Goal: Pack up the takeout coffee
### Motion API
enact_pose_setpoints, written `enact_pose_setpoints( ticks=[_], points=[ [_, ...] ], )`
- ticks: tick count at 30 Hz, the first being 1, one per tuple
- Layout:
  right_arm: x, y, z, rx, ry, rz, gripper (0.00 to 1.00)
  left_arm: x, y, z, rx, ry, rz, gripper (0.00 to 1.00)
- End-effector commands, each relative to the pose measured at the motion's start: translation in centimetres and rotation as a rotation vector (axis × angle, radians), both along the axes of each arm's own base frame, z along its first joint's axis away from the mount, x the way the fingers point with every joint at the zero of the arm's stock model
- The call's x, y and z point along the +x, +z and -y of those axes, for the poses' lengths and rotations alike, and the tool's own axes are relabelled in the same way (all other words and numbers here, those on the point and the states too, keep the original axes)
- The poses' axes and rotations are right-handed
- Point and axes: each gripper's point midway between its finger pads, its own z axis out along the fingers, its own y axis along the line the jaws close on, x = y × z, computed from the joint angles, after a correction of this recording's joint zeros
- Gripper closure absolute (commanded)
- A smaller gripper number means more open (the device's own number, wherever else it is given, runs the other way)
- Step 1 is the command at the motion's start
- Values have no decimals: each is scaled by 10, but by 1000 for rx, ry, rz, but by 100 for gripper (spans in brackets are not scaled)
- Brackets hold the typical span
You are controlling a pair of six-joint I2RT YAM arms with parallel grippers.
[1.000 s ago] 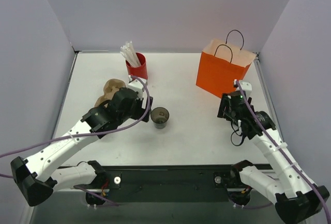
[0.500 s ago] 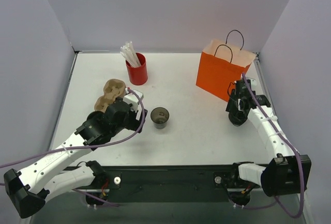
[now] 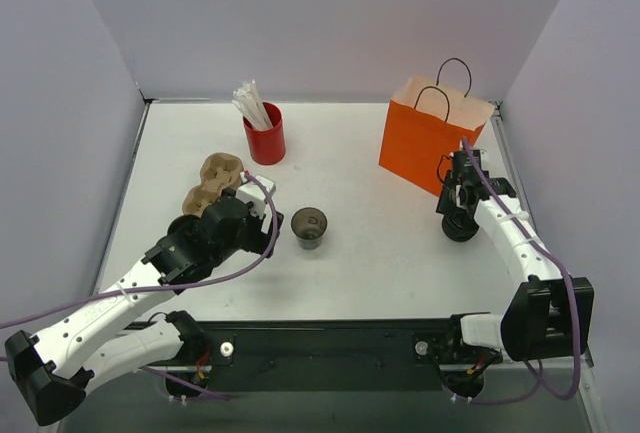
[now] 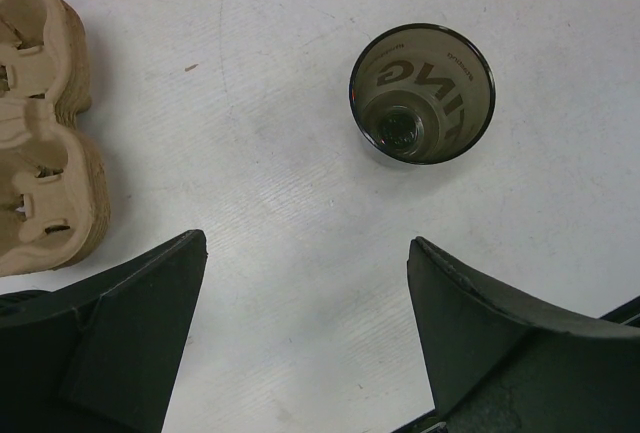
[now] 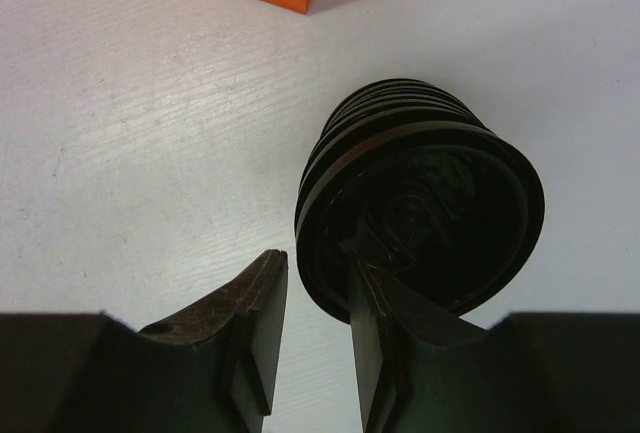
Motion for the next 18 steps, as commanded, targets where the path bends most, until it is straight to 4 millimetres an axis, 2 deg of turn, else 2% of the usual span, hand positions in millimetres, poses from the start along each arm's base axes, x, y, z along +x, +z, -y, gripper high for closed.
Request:
enact_pose_setpoints(
  ticks=[1,11,18],
  points=[
    [12,8,5,-17,2,26,70,7,13,2,-28,7,48,9],
    [12,6,4,-23,15,21,80,7,10,2,-22,7,43,11],
    [12,16,4,-23,17,55,83,7,10,2,-20,4,44,11]
  ],
)
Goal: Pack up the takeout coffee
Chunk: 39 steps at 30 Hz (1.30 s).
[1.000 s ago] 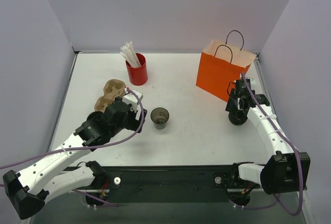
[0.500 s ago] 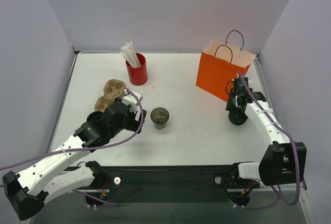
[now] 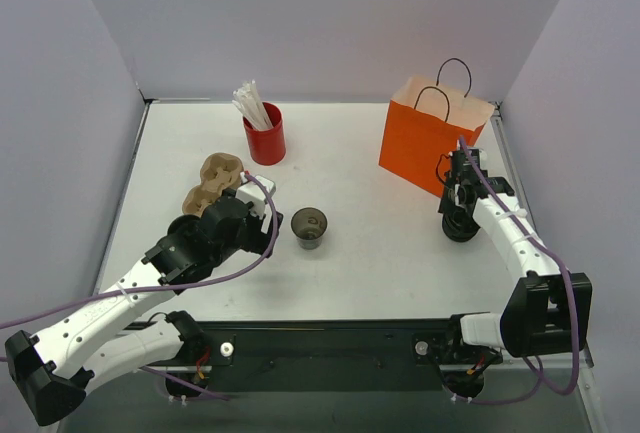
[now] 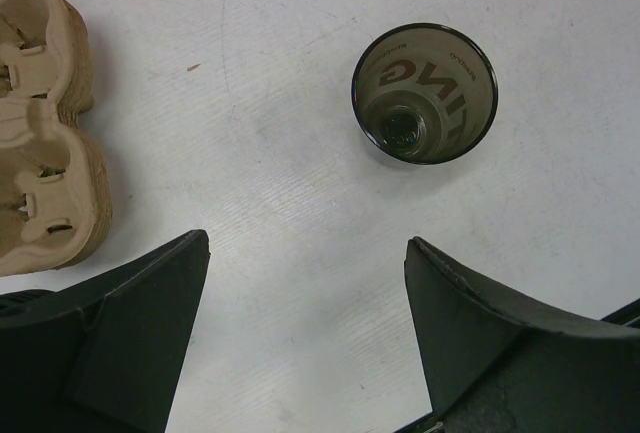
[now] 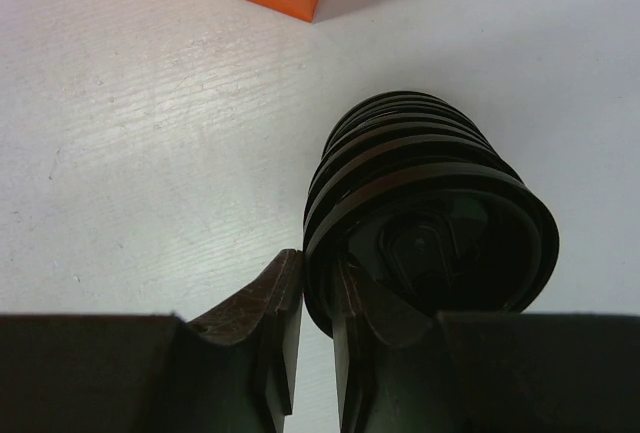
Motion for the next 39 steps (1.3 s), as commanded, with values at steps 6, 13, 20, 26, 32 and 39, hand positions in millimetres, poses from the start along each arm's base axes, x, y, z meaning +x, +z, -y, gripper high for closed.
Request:
enact_pose_setpoints(
  ticks=[6,13,20,26,32,39],
  points=[
    [7,23,5,-12,-11,69,85,6,10,3,-25,1,41,12],
    [6,36,4,-6,-14,87,84,6,3,8,-10,-18,20,12],
    [0,51,-7,55,5,100,84,9,3,10,-11,-14,17,18],
    [-6,93,-83,294,280,207,84,3,7,17,-36,-67,17,22],
    [-36,159,-167,550,575,372,84,-10,29,40,-150,-191,24,26],
    [-89,235,-245,1137,924,611,84,-45,57,80,-373,-393,-71,29]
  ],
)
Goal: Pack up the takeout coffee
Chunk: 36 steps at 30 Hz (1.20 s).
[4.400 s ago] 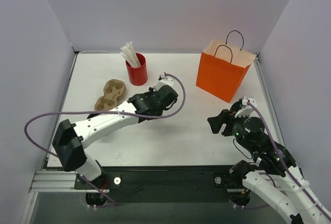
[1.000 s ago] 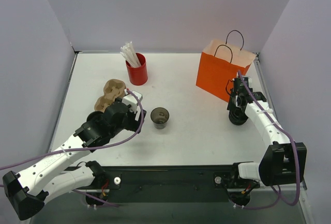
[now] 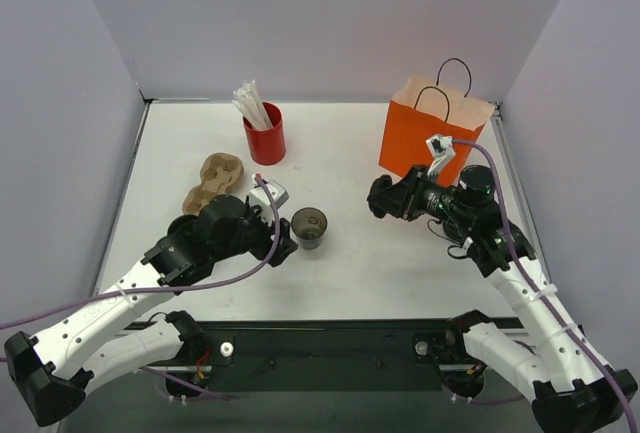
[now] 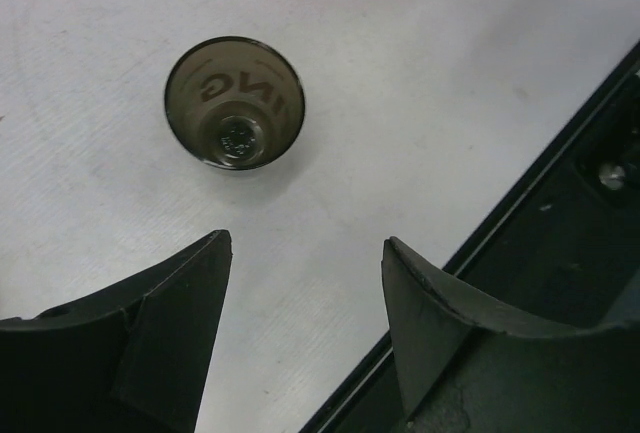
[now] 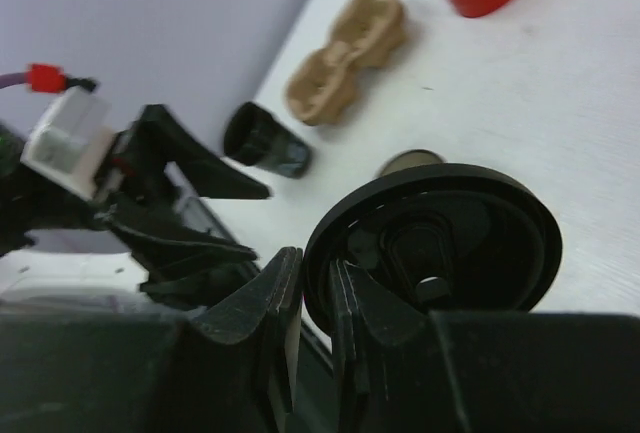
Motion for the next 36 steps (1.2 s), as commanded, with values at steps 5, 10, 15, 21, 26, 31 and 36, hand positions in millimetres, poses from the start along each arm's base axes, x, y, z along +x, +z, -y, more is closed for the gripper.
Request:
enact_pose_setpoints(
  ticks=[5,10,15,21,26,31,36],
  points=[
    [-92,87,-63,424,562,160,83,-17,87,48,-411,-104,-32,30],
    [-131,107,-74,471,703,261,81,-26,127,61,-613,-124,-90,35],
    [-148,112,-79,477,746,331,80,-24,146,58,-770,-27,-181,36],
    [-150,115,-81,494,744,373,80,-39,179,56,-1005,-61,-279,36],
    [-141,120,-82,499,672,438,81,-49,175,54,-1135,-77,-407,36],
    [-130,123,-83,508,610,504,81,-53,170,52,-1189,-63,-487,37],
    [-123,126,-86,537,589,519,82,-51,163,56,-1204,-73,-504,37]
  ],
)
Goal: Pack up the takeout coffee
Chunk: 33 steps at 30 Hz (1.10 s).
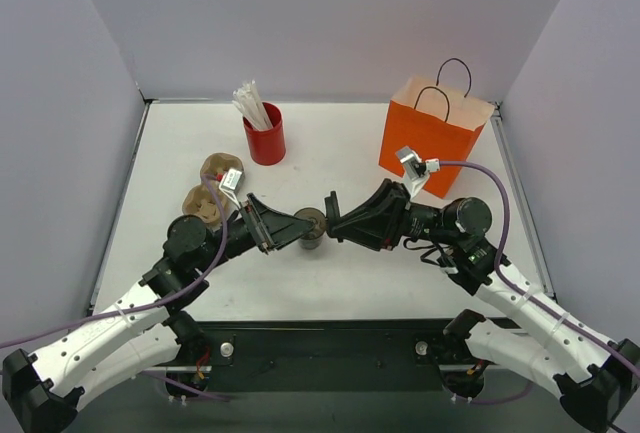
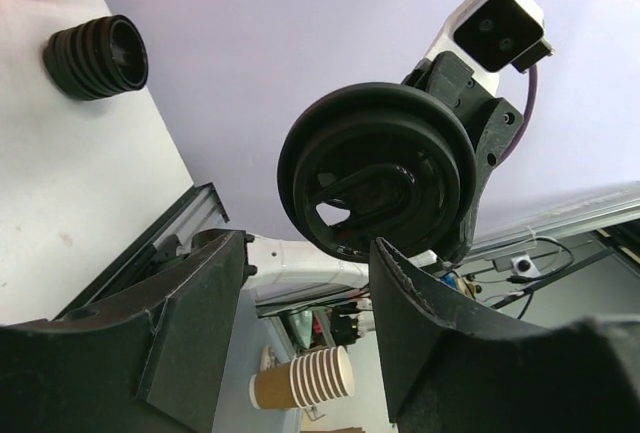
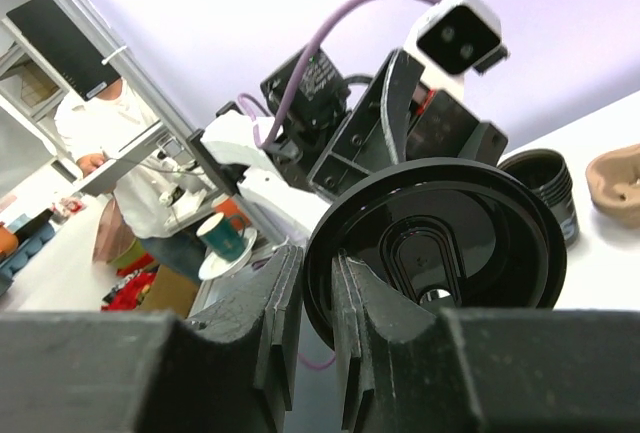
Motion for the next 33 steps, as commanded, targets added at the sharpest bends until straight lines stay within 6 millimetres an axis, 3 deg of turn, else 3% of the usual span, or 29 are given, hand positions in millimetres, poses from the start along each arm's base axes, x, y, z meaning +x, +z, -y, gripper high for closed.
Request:
enact_pose_setpoints(
  ticks=[1,23,26,33],
  points=[
    [1,32,2,132,-31,154,82,-6,27,-1,-113,-34,39,37],
    [5,24,-3,155,-36,125,82,5,4,19,-95,-82,-41,41],
    [5,23,-3,159,-40,127,82,5,6,21,-102,-92,-44,49],
    [4,17,-4,162,-33,107,82,6,11,19,-108,-80,-40,54]
  ],
)
